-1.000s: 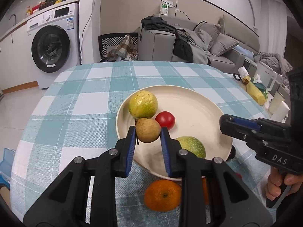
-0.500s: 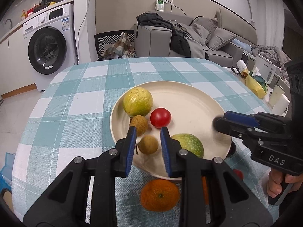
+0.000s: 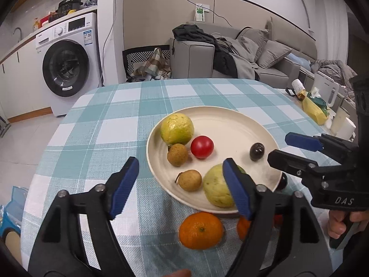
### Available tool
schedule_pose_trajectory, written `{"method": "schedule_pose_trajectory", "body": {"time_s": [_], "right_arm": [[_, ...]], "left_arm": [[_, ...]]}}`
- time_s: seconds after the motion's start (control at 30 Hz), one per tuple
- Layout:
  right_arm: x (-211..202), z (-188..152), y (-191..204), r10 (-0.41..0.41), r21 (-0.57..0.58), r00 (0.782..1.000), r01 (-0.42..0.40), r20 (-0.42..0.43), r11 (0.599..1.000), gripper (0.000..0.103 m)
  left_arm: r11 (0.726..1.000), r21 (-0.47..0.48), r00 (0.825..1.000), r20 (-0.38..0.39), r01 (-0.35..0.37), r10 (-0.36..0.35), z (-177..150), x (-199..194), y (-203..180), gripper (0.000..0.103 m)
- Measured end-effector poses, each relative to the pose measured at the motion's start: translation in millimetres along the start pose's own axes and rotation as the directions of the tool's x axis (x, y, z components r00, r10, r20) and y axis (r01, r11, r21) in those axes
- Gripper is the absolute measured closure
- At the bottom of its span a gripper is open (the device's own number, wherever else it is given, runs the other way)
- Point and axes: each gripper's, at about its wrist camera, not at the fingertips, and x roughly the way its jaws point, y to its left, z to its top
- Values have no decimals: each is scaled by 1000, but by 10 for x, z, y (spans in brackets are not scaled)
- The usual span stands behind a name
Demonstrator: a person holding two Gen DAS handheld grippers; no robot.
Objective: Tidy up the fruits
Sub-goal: 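Withdraw both grippers from the plate toward the loose fruits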
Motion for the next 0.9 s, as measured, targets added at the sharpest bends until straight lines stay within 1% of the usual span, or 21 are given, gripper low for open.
{"method": "schedule_pose_trajectory", "body": {"time_s": [0.03, 0.07, 0.1, 0.13, 0.17, 0.2, 0.23, 0.27, 0.33, 0.43, 0.6, 0.73, 0.9], "right_arm": [[-14, 3, -19, 3, 12, 1000, -3, -4, 1000, 26], [-28, 12, -48, 11, 32, 1000, -11, -6, 999, 23], [-53, 21, -73, 17, 50, 1000, -17, -5, 999, 16], [-88, 30, -83, 21, 54, 1000, -21, 0, 998, 13], [-127, 38, -84, 19, 53, 1000, -19, 9, 998, 11], [-165, 42, -82, 14, 52, 1000, -15, 17, 999, 6], [-193, 43, -77, 13, 50, 1000, -13, 16, 999, 0], [-219, 42, -67, 17, 45, 1000, -18, 13, 999, 0], [-283, 23, -47, 21, 37, 1000, -22, 14, 999, 0], [-342, -19, -24, 1, 29, 1000, -1, -4, 1000, 0], [-470, -119, 12, -54, 5, 998, 54, -15, 999, 0], [-518, -214, 23, -69, -1, 997, 69, -32, 998, 0], [-509, -310, 66, -90, -13, 994, 90, -65, 996, 0]], "left_arm": [[1000, -7, 1000, 3, 8, -8, -7, -45, 9, 21], [1000, -12, 1000, 5, 17, -17, -13, -82, 25, 19], [999, -19, 1000, 3, 29, -29, -25, -122, 35, 18], [999, -22, 999, -5, 37, -37, -41, -157, 39, 15], [999, -22, 999, -10, 38, -38, -54, -186, 45, 13], [999, -21, 999, -15, 35, -35, -74, -220, 43, 11], [999, -19, 999, -18, 30, -30, -97, -257, 39, 6], [999, -20, 1000, -17, 26, -26, -119, -295, 36, 1], [999, -22, 1000, -4, 28, -28, -159, -383, 32, 1], [999, -20, 999, 3, 34, -34, -199, -475, 32, 1], [1000, -5, 1000, -7, 17, -17, -262, -586, 33, 1], [999, -12, 999, -17, 40, -40, -325, -642, 67, 1], [1000, 1, 999, -35, 30, -30, -383, -615, 59, 1]]}}
